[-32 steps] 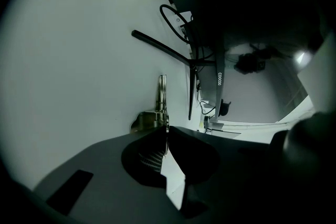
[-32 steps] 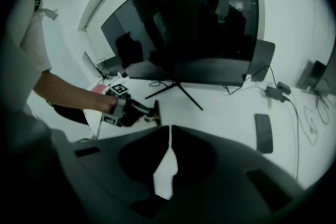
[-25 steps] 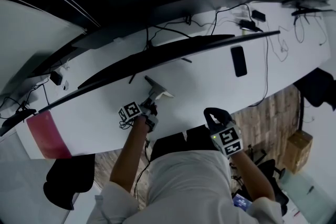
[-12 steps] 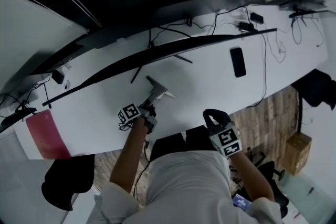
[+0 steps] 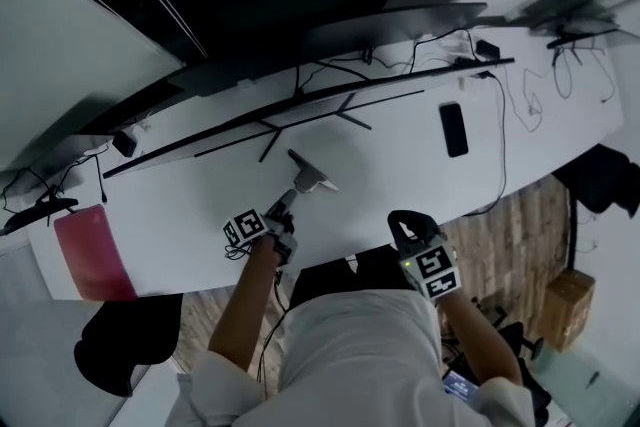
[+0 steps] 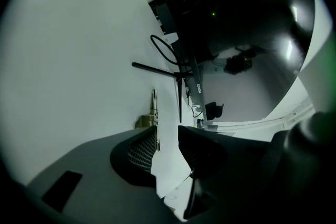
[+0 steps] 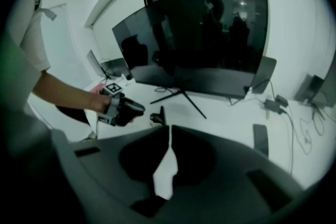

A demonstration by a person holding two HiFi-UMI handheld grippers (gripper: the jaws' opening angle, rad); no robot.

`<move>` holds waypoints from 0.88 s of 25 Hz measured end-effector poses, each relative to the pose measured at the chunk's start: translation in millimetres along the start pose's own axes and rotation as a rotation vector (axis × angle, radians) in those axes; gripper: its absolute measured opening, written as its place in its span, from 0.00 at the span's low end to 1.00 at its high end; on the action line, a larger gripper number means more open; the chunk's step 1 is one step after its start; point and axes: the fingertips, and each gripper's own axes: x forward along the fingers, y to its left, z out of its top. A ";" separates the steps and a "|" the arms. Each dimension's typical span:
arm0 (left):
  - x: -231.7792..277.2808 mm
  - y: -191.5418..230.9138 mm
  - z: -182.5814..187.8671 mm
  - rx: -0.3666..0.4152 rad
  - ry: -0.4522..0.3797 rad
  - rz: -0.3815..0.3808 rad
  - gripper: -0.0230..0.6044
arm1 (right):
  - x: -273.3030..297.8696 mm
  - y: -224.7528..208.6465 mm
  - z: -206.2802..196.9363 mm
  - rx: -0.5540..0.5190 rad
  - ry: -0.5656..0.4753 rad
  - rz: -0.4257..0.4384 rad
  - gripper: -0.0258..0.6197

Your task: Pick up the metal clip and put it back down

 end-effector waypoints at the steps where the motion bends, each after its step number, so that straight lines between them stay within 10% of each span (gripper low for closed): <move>1: -3.6 -2.1 -1.2 0.012 0.000 0.002 0.28 | -1.7 0.4 1.0 -0.006 -0.005 0.002 0.09; 22: -65.5 -48.8 -89.7 0.057 -0.171 -0.017 0.10 | -68.9 -4.2 -24.1 -0.126 -0.112 0.114 0.09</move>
